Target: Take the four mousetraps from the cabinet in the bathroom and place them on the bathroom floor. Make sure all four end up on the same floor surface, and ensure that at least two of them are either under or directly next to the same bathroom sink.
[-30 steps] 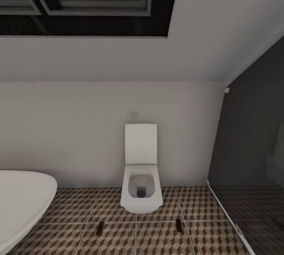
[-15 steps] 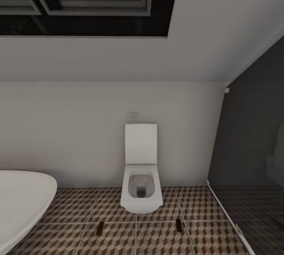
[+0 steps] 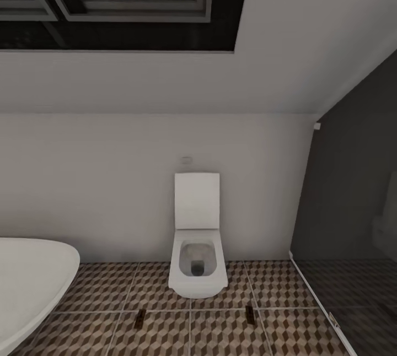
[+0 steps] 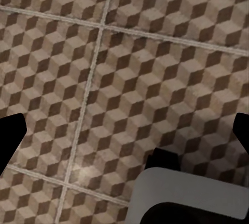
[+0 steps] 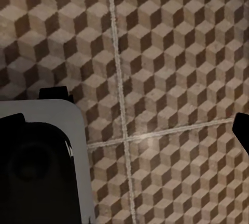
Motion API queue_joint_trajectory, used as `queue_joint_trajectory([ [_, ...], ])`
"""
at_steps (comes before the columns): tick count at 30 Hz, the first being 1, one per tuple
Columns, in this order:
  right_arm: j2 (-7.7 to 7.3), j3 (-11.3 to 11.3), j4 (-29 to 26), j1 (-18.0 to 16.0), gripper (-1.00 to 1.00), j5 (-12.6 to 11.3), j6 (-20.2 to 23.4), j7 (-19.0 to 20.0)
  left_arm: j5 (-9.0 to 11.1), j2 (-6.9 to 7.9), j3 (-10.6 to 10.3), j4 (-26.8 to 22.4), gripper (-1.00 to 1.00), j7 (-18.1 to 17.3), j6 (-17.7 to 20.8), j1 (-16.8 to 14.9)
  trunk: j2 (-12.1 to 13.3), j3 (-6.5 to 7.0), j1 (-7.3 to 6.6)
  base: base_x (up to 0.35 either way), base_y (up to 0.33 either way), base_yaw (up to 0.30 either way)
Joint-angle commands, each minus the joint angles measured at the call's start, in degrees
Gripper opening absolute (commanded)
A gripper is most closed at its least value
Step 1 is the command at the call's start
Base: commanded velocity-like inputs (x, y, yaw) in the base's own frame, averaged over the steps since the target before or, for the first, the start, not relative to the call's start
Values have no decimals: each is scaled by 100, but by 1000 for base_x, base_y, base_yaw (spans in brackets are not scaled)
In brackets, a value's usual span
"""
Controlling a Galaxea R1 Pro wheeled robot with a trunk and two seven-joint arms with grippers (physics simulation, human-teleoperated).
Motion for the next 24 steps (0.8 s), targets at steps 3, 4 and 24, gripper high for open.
queue_joint_trajectory([
  [3, 13, -42, 14, -8, 100, 35, -52, 2, 39, -4, 15, 0, 100, 1, -24, -4, -4, -7, 0, 0, 0, 0],
  [4, 13, -42, 14, -8, 100, 35, -52, 2, 39, -4, 15, 0, 100, 1, -24, -4, -4, -7, 0, 0, 0, 0],
  [24, 28, -39, 2, -8, 100, 50, -73, 25, 34, -5, -7, 0, 100, -1, -28, -4, -4, -7, 0, 0, 0, 0],
])
